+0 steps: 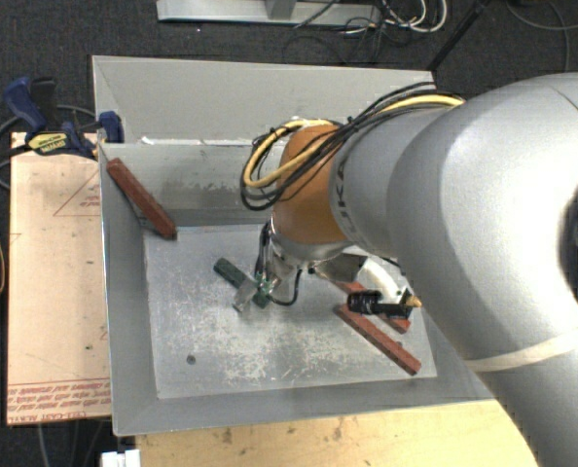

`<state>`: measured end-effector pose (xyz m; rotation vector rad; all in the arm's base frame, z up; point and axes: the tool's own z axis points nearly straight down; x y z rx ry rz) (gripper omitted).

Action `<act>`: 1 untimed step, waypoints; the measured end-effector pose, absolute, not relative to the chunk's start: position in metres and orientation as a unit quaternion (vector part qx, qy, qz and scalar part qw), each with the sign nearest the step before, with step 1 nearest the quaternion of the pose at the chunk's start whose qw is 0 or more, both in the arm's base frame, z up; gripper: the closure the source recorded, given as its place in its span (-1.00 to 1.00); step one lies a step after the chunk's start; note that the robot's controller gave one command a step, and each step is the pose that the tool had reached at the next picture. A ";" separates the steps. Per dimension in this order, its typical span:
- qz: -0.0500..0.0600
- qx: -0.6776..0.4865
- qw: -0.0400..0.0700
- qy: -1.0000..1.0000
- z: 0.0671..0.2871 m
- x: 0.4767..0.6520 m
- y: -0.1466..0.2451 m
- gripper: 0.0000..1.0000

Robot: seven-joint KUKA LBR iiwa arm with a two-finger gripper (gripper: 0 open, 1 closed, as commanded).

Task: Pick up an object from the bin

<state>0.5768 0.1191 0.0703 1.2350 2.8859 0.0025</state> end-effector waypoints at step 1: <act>0.003 0.392 0.004 0.920 0.162 0.579 0.120 1.00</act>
Offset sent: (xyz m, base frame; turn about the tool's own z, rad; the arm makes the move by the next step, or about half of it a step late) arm -0.0001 -0.0001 0.0873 0.0000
